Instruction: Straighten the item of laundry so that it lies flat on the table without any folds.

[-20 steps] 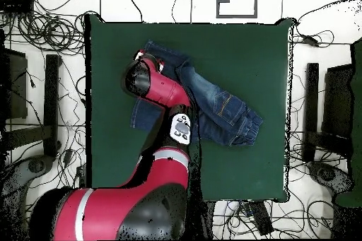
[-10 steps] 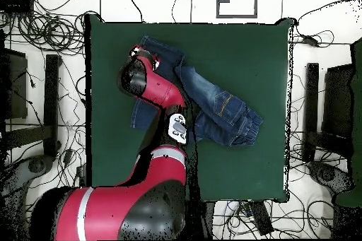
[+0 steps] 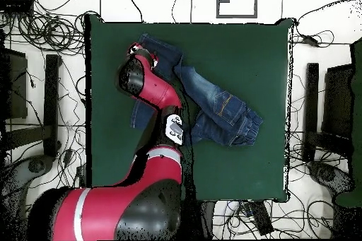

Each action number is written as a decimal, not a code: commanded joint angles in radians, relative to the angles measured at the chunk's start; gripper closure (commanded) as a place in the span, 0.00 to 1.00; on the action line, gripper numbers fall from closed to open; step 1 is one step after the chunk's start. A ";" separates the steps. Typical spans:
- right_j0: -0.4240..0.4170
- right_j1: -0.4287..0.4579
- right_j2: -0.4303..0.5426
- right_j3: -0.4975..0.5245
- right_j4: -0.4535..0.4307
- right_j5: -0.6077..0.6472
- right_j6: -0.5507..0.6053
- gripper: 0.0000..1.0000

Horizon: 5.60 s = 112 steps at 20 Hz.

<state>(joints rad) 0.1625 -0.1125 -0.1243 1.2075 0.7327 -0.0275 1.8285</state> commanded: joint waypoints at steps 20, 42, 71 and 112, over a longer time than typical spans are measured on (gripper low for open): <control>0.167 0.153 0.197 0.106 0.289 0.037 0.320 0.00; 0.173 0.139 0.225 0.132 0.359 -0.007 0.295 0.00; 0.247 0.145 0.211 0.124 0.586 -0.060 0.244 0.00; 0.092 -0.088 0.203 0.456 0.230 0.068 0.177 0.00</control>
<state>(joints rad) 0.2838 -0.2380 -0.0759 1.4713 1.0326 -0.0058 1.8285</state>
